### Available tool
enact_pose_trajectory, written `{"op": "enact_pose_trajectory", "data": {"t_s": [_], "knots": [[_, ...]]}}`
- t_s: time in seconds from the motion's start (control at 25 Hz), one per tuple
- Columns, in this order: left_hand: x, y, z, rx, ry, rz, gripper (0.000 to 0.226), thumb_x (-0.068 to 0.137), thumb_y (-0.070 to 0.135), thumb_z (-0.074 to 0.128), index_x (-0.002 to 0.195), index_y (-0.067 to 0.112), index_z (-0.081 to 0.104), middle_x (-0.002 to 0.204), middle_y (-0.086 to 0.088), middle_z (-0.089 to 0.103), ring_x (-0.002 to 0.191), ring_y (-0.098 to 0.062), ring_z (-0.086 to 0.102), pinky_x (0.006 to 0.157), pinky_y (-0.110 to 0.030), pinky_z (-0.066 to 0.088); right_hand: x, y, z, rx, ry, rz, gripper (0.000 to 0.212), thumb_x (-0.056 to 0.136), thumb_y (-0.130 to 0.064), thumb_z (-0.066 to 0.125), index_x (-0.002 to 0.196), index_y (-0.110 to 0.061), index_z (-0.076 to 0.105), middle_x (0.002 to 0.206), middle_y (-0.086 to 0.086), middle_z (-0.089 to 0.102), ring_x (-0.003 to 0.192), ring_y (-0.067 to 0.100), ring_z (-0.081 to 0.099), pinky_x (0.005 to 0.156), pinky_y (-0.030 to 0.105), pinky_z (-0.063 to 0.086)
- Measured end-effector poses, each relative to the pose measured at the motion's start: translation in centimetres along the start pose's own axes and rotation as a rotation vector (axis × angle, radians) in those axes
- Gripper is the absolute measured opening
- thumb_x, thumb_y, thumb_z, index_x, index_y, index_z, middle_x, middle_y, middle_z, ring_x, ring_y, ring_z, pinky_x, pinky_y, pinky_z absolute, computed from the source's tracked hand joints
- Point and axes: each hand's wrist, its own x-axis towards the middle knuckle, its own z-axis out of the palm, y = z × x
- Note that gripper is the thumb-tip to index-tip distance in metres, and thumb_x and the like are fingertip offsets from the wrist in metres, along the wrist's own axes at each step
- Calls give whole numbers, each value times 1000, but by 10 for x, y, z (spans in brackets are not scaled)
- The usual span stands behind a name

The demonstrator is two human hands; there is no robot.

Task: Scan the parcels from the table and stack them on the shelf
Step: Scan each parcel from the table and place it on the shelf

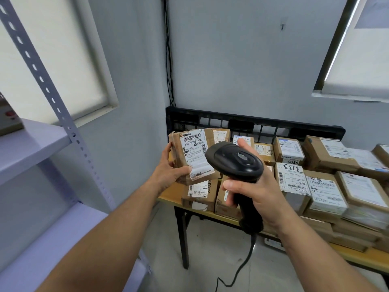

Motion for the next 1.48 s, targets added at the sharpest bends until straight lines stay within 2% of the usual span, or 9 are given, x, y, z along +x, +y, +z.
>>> {"op": "enact_pose_trajectory", "data": {"t_s": [0.2,0.44,0.64,0.8,0.92,1.0,1.12,1.36,1.48], "knots": [[-20,-2,0,14,37,-2,104,78,10,77,148,42,7,127,-14,57,108,-27,61,71,-30,55,-7,4,1,18,-45,-12,101,76,0,77,148,-48,24,80,11,70,53,32,61,58,44,55],[-36,-3,-12,22,79,-16,108,76,13,79,149,46,6,124,-12,61,103,-25,66,92,-52,53,-12,5,8,27,-86,-9,101,76,7,75,149,-43,24,77,5,71,50,28,58,53,37,54],[-51,7,-37,-7,164,16,97,81,19,76,149,42,11,125,-11,62,98,-22,68,92,-48,53,1,1,29,-67,-102,-42,100,77,1,77,144,-52,26,107,14,65,56,27,63,57,37,56],[-67,20,-84,-49,321,103,85,85,22,72,149,37,18,113,-7,67,89,-15,70,84,-39,57,24,-3,68,-120,-117,-144,106,66,-15,88,145,-52,27,126,-11,60,98,8,65,90,32,54],[-86,29,-129,-82,426,149,82,86,22,71,149,36,21,108,-4,70,89,-16,71,86,-43,57,40,-8,108,-71,-194,-162,108,56,-34,89,143,-57,28,127,-5,61,111,19,58,105,53,43],[-102,34,-159,-114,485,168,78,88,17,68,149,33,22,108,-2,70,82,-9,72,77,-35,59,51,-10,138,-44,-262,-176,107,54,-34,89,140,-59,29,112,6,64,93,22,59,91,53,49],[-125,38,-196,-111,584,166,76,89,16,66,149,32,23,104,-1,69,75,-5,71,64,-24,58,63,-15,182,36,-362,-156,104,65,-6,83,146,-46,29,90,3,67,55,24,60,54,37,52],[-170,30,-267,-79,764,114,69,92,30,62,149,34,24,102,0,69,91,-16,70,81,-39,58,77,-24,254,61,-496,-181,97,76,15,72,133,-52,33,97,13,65,49,28,55,45,35,50],[-192,22,-298,-104,841,65,66,90,38,62,147,34,29,114,-7,67,95,-22,69,73,-41,60,84,-25,283,70,-537,-196,95,74,10,76,126,-60,37,104,17,65,53,27,58,47,33,51]]}}
